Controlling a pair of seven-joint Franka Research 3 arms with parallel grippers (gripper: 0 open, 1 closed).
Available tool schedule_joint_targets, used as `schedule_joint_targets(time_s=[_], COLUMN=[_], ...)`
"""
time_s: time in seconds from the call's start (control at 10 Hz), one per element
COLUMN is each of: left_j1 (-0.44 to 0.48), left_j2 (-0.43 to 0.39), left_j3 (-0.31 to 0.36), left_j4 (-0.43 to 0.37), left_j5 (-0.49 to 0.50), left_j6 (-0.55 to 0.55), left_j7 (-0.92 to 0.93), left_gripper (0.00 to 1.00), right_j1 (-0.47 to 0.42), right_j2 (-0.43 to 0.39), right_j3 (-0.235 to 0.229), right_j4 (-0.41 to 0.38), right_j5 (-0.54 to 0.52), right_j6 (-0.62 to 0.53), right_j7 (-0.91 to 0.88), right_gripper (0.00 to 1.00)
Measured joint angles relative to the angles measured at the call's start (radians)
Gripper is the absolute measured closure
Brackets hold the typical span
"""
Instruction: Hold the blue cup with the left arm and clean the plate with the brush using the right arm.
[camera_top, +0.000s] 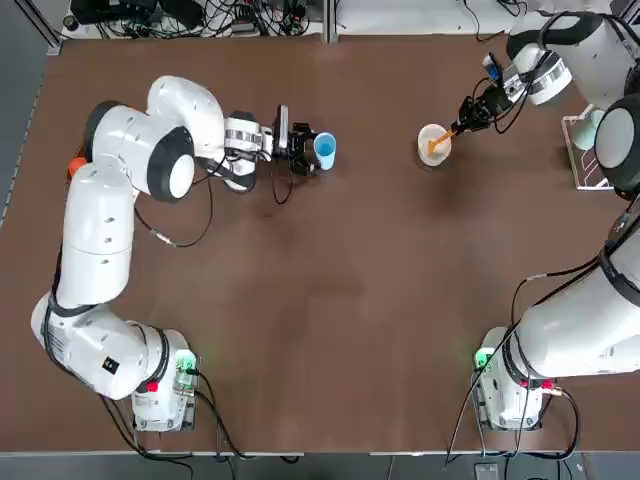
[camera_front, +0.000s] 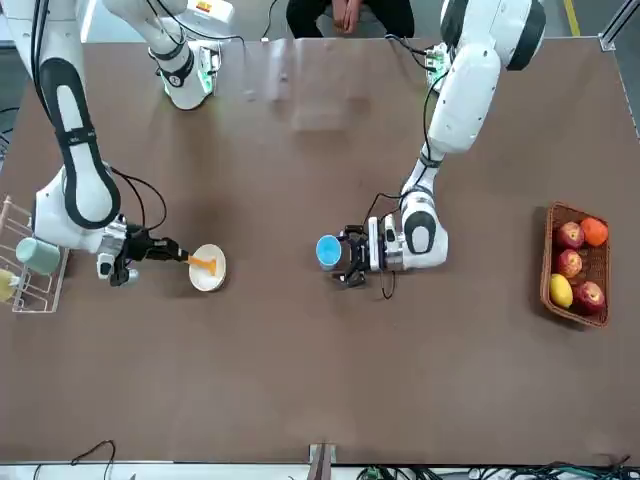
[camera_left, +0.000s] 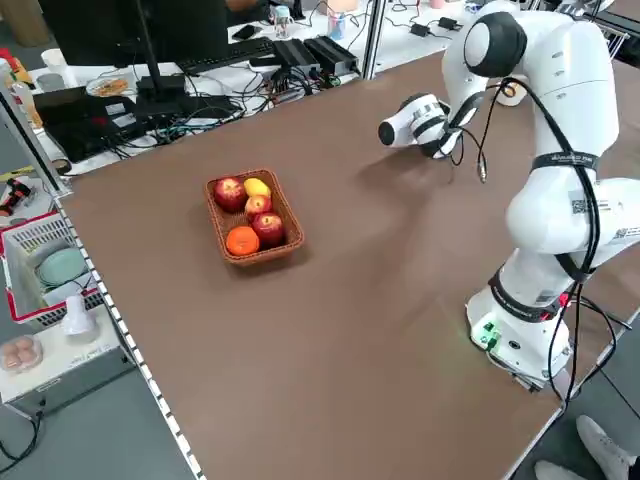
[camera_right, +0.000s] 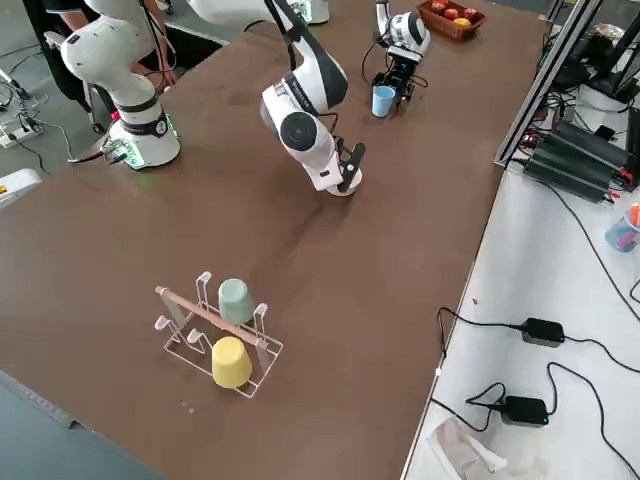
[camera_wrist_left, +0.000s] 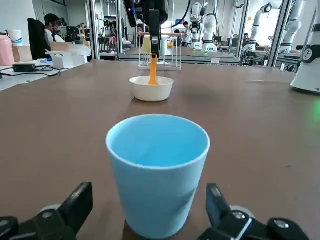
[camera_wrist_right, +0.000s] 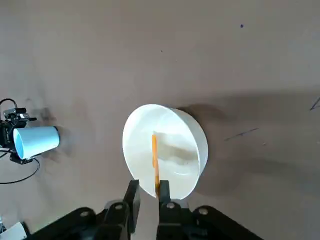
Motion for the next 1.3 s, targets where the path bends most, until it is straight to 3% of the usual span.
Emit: schedule_joint_targets(time_s=[0.4,0.9,1.3], left_j1=[0.0,0.002,0.005], left_j2=[-0.028,-0.085,-0.186], left_j3=[0.018,0.078,0.139], left_j4=[-0.033,-0.086,-0.189], left_j5=[0.031,0.103,0.148], left_j6=[0.001,0.001,0.015], left_j7=[0.002,0.002,0.002], left_gripper=[0.0,0.0,0.0], right_j1=[-0.007,-0.047,-0.066], right_j2=[0.0,0.001,-0.001], right_j3=[-0.002,-0.003,-0.005], right_j4=[0.0,0.0,0.015], right_j5=[0.0,-0.037,-0.112], right_j6=[0.002,0.005,0.005], right_j7=[-0.032,-0.056,-0.057], right_gripper=[0.61,0.56,0.53])
